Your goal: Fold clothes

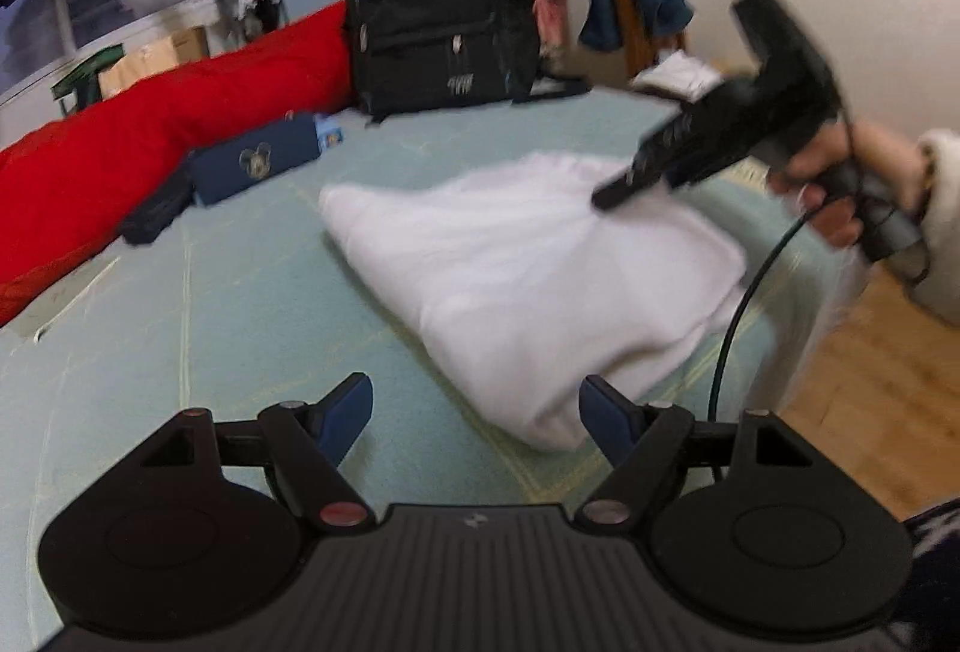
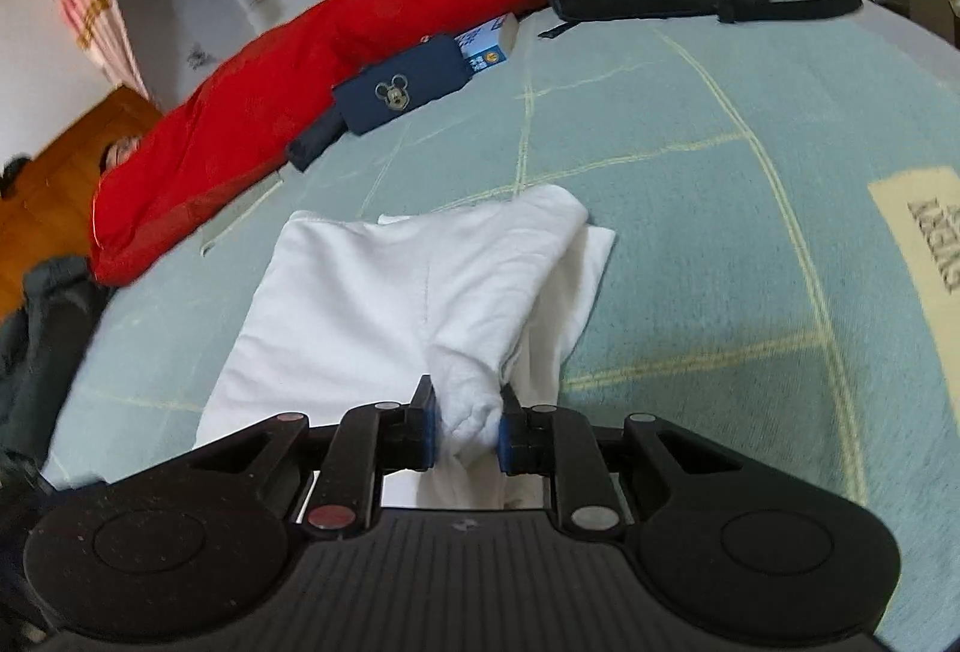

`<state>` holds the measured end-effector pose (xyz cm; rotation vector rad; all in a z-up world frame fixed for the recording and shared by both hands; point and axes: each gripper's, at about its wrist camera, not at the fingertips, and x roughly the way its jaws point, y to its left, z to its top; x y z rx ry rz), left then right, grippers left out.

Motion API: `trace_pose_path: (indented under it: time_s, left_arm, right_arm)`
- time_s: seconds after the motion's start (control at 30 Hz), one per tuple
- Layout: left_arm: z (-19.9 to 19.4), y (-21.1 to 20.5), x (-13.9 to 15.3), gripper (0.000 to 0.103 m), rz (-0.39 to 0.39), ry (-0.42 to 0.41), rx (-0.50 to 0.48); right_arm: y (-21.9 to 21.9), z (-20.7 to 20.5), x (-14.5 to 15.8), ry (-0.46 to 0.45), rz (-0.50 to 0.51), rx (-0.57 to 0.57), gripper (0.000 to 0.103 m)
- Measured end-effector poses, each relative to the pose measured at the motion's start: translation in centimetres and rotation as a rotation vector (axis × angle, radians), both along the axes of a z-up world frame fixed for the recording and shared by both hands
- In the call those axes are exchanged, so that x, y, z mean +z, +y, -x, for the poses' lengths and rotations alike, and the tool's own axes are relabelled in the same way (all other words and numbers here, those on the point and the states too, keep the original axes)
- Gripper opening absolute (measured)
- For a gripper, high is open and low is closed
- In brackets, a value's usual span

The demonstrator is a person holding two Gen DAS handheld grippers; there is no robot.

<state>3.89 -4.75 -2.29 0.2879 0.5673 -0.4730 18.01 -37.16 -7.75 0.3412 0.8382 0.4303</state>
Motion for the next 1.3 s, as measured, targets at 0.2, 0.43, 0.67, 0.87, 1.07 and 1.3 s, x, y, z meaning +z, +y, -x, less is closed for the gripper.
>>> trace_pose_path:
  time_s: [0.2, 0.43, 0.67, 0.87, 1.07, 1.3]
  left_arm:
    - [-4.5, 0.1, 2.7, 0.081, -0.124, -0.090, 0.021]
    - [-11.1, -2.9, 3.0, 0.081, -0.133, -0.073, 0.002]
    - [-14.5, -5.0, -0.3, 0.081, -0.076, 0.007, -0.102]
    - [-17.7, -4.0, -3.2, 0.082, -0.014, 0.164, -0.072]
    - [-18.8, -3.8, -0.3, 0.080, 0.117, 0.129, -0.098]
    - [-22.1, -4.6, -4.6, 0.084, 0.111, 0.241, -0.002]
  right_arm:
    - [0.3, 3.6, 2.8, -0.136, 0.189, -0.030, 0.032]
    - [8.4, 6.4, 4.2, -0.329, 0.266, 0.304, 0.038]
    - [8.4, 5.8, -1.7, -0.222, 0.402, 0.375, 0.038]
    - [5.4, 5.4, 0.7, -0.198, 0.280, 0.346, 0.039]
    - [6.0, 2.0, 2.7, -0.304, 0.256, 0.294, 0.050]
    - [5.0, 0.7, -1.1, -0.243, 0.288, 0.219, 0.051]
